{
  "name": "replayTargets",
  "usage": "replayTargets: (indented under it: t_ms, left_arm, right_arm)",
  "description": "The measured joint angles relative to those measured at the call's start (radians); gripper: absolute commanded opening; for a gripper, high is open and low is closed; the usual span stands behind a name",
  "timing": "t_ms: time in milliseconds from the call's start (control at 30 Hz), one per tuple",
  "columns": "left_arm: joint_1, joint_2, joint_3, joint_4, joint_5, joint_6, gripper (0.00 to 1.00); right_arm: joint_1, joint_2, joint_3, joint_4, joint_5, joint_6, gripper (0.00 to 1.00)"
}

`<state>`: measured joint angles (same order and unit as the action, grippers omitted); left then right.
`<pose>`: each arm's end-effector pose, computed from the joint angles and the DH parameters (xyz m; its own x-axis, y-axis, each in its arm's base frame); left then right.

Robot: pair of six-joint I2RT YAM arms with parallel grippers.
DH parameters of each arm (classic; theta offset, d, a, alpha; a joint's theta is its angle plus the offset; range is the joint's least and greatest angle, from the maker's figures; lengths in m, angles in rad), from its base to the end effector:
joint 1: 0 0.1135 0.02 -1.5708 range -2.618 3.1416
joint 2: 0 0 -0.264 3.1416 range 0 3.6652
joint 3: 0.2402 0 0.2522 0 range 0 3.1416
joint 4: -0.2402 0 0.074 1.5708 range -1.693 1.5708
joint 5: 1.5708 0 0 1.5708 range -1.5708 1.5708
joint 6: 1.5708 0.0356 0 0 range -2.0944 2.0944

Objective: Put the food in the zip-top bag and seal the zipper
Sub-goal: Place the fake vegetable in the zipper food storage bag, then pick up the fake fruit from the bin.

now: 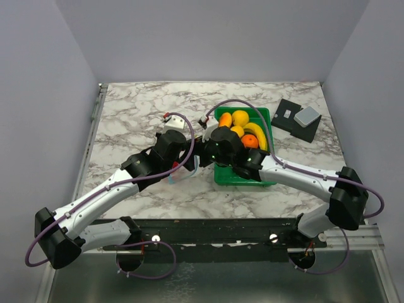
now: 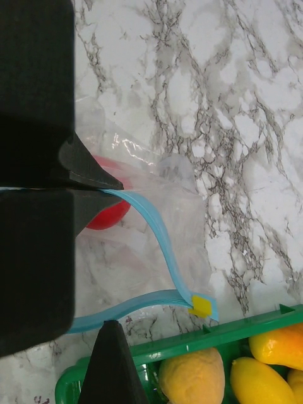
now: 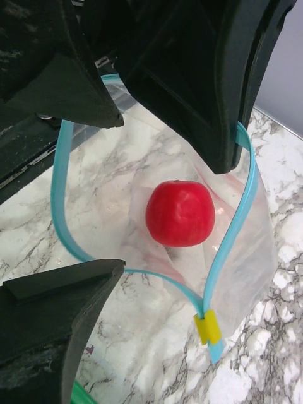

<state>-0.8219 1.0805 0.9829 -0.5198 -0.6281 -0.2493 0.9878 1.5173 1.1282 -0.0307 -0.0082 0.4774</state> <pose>0.1713 -0.1536 0.3227 -0.4477 0.1884 -0.8741 0.1610 0.9786 0.1285 0.1954 0.2968 0.2950 -0.5848 -0.0521 -0.8095 -0.6420 0.6397 0.4225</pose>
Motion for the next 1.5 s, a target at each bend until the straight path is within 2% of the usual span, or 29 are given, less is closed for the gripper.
replayTargets:
  t_ms: [300,633,1000,1167,1233,1500]
  left_arm:
    - [0.0,-0.005,-0.004,0.002,0.0,0.0,0.0]
    - [0.0,-0.017,-0.004,0.002,-0.001,0.0,0.0]
    - [0.0,-0.031,-0.009,0.003,-0.001,0.0,0.0]
    - [0.0,-0.032,-0.009,0.003,-0.001,0.0,0.0]
    - [0.0,-0.032,-0.009,0.003,-0.001,0.0,0.0]
    - [0.0,-0.035,-0.009,0.003,-0.001,0.0,0.0]
  right_arm:
    - [0.001,-0.15,-0.086,-0.027,0.113,0.0,0.84]
    - [0.001,-0.281,-0.167,-0.154,0.357,0.037,0.82]
    - [-0.032,-0.271,-0.171,-0.359,0.57,0.152,0.86]
    - [-0.085,-0.231,-0.171,-0.433,0.603,0.213,0.87]
    - [-0.101,-0.214,-0.172,-0.449,0.607,0.235,0.9]
    - [-0.192,-0.148,-0.187,-0.46,0.594,0.303,0.92]
